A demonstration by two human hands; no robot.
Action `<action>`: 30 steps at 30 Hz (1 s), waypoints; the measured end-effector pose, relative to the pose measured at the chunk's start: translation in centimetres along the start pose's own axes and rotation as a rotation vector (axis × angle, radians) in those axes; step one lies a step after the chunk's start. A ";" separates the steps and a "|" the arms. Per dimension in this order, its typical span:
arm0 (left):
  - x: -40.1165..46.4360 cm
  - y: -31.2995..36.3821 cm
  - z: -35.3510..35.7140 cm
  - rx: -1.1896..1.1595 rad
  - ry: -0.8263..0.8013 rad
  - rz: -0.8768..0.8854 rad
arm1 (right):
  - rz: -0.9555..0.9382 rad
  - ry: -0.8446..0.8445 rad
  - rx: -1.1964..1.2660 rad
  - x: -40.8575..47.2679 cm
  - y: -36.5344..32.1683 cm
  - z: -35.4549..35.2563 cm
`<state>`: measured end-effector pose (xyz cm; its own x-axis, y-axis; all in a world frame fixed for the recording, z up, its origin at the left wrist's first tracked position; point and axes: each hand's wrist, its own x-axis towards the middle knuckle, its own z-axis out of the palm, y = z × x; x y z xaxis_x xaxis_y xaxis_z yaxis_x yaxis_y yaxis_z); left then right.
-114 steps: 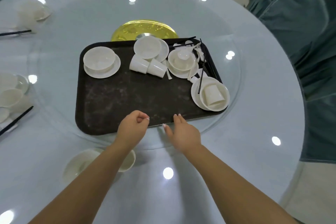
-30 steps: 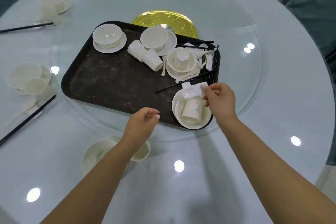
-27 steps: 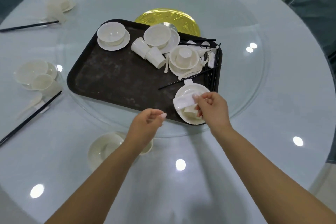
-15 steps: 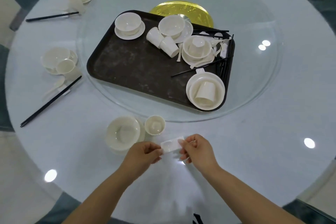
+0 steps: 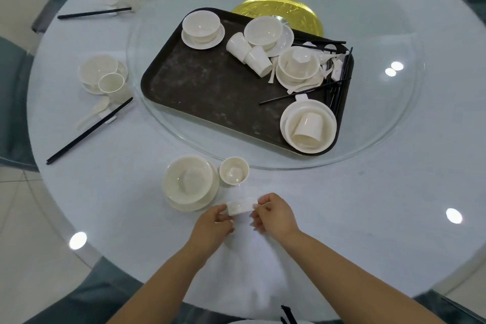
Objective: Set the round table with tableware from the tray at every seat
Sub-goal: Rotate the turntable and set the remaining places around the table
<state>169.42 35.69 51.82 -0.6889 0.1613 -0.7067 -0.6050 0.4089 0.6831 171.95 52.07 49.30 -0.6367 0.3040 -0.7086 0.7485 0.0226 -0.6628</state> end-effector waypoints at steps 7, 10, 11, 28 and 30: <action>0.6 -0.1 -0.6 0.065 0.045 0.022 | 0.011 -0.036 -0.066 0.4 -0.2 0.6; 0.9 -0.3 -0.7 0.155 0.113 0.003 | 0.008 -0.039 -0.106 0.6 -0.7 0.0; 1.0 -0.2 -0.8 0.192 0.143 0.012 | -0.020 -0.028 -0.155 0.9 -1.0 -0.5; 3.3 11.7 -1.8 0.110 0.250 0.318 | -0.403 0.335 -0.062 5.7 -14.8 -11.9; 4.2 13.2 -1.8 0.120 0.236 0.327 | -0.433 0.350 -0.161 6.9 -16.0 -12.4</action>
<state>157.85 40.14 58.19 -0.9177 0.0957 -0.3856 -0.2984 0.4747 0.8280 157.82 65.59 58.03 -0.8124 0.5310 -0.2410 0.4700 0.3516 -0.8096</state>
